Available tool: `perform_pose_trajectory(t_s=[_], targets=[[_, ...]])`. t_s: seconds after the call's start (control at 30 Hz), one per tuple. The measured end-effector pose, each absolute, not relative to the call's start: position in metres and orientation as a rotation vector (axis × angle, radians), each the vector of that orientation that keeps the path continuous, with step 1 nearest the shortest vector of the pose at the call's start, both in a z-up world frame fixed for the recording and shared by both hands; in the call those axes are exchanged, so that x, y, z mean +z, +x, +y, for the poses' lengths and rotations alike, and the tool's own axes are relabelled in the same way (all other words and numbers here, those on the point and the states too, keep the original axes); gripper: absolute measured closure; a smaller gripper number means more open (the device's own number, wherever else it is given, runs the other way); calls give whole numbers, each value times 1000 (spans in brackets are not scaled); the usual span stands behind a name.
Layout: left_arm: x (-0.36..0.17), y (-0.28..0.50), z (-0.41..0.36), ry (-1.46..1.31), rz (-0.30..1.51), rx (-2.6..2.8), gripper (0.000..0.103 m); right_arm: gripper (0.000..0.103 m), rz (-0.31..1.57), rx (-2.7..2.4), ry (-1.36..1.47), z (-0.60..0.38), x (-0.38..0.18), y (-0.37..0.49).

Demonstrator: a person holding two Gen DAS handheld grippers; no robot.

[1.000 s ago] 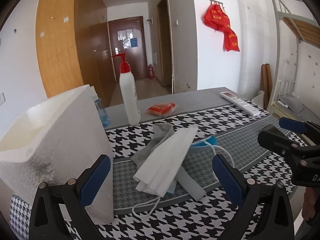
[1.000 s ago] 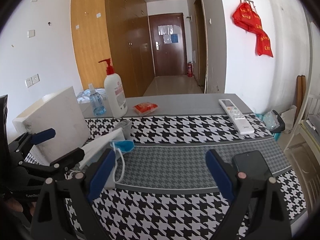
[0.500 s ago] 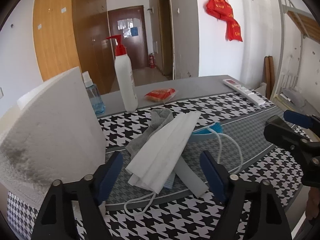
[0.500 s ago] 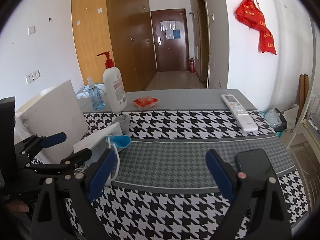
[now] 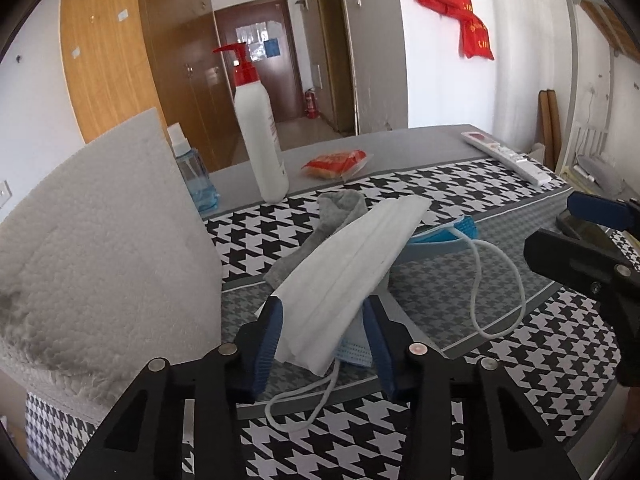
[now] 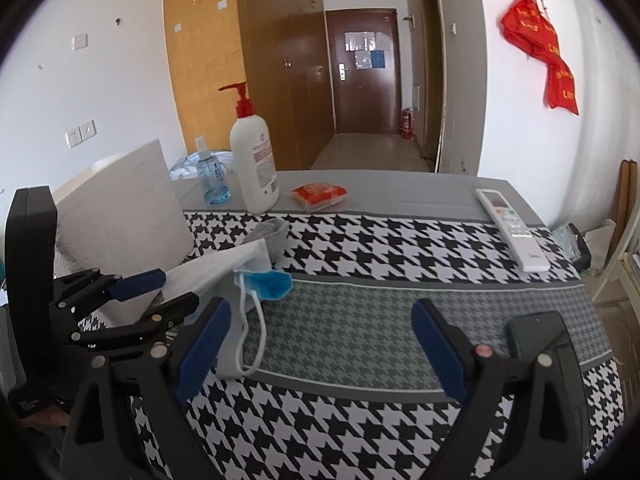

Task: Organize soft objects
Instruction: 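Close the left tool on the stack of white face masks, then close the right tool on the blue surgical mask beside the white masks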

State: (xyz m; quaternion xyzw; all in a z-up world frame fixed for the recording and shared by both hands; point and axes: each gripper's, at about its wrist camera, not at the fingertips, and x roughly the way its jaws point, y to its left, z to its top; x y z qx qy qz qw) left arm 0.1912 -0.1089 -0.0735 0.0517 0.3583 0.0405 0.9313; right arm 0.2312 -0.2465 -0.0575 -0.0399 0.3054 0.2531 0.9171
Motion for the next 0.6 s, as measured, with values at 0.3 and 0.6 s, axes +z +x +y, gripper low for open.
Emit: perform_pose_trajectory(t_s=[0.3,0.6], targets=[[-73,193,-106,106,731,50,87,9,648,543,-99,-235,-59,238],[-66,188,-104,98,700,4,94,9,666,558,-115,-225,-64,246]])
